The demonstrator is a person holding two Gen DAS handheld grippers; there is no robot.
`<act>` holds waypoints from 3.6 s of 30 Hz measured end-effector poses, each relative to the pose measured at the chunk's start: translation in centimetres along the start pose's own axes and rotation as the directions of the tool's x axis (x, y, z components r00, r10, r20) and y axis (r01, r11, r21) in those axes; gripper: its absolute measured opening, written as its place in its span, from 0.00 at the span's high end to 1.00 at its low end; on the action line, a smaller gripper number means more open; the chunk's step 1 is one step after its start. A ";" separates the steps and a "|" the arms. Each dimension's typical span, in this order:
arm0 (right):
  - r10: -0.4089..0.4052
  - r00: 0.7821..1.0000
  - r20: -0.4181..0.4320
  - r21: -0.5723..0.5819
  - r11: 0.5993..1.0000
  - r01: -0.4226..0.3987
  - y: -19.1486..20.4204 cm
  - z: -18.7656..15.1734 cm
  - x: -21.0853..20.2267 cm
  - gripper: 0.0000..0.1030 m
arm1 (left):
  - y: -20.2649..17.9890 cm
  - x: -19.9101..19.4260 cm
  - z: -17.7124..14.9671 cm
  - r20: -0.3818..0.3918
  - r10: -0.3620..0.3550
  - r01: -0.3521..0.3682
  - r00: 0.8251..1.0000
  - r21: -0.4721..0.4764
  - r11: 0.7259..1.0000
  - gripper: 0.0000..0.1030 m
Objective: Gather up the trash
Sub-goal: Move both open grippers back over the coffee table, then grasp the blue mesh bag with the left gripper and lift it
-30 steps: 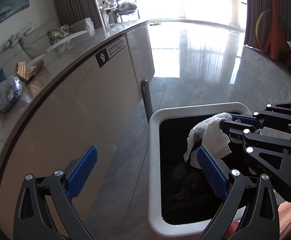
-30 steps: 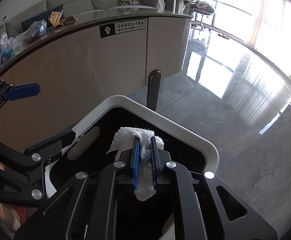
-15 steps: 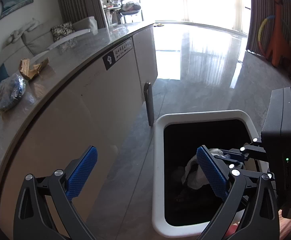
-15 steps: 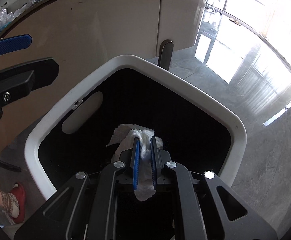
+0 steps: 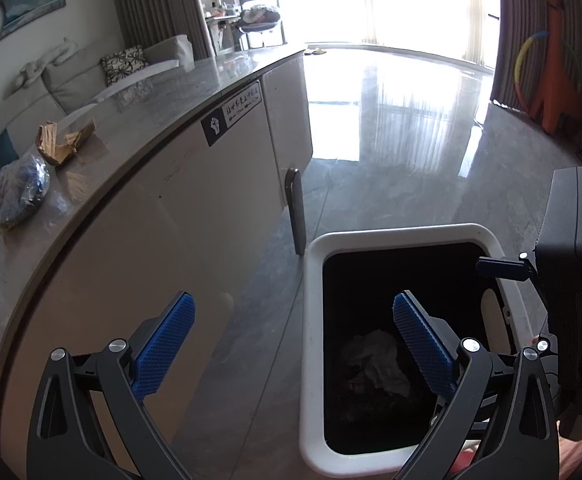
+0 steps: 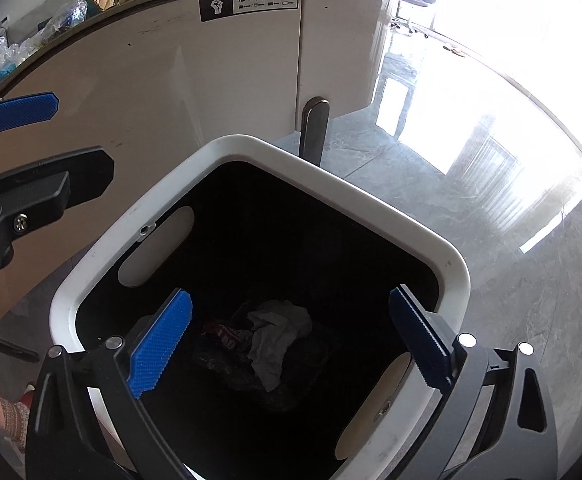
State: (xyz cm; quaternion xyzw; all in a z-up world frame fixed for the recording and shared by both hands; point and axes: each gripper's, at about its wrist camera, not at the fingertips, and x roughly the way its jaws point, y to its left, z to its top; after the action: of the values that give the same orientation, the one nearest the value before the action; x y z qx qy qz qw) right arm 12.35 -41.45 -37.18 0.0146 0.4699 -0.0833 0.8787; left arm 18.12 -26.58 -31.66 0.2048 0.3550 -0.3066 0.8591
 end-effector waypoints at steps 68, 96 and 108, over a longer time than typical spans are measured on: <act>0.455 0.752 0.477 -0.397 0.875 -0.277 28.6 17.7 -14.8 0.05 | 34.1 -21.1 -6.9 0.064 0.527 -0.436 0.848 -0.481 0.760 0.04; 0.478 0.799 0.364 -0.446 0.843 -0.301 35.6 20.8 -10.6 0.05 | 41.6 -13.7 -9.2 -0.066 0.338 -0.335 0.939 -0.402 0.852 0.04; 0.503 0.833 0.228 -0.470 0.806 -0.358 36.4 21.6 -9.2 0.05 | 43.8 -10.4 -9.6 -0.207 0.226 -0.296 0.952 -0.426 0.855 0.04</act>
State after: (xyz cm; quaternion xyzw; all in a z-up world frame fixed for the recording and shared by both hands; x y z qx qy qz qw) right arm 31.01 -6.60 -19.44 -0.0760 0.3005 0.2204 0.9248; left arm 37.11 14.75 -24.45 0.0681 0.4487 -0.0796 0.8875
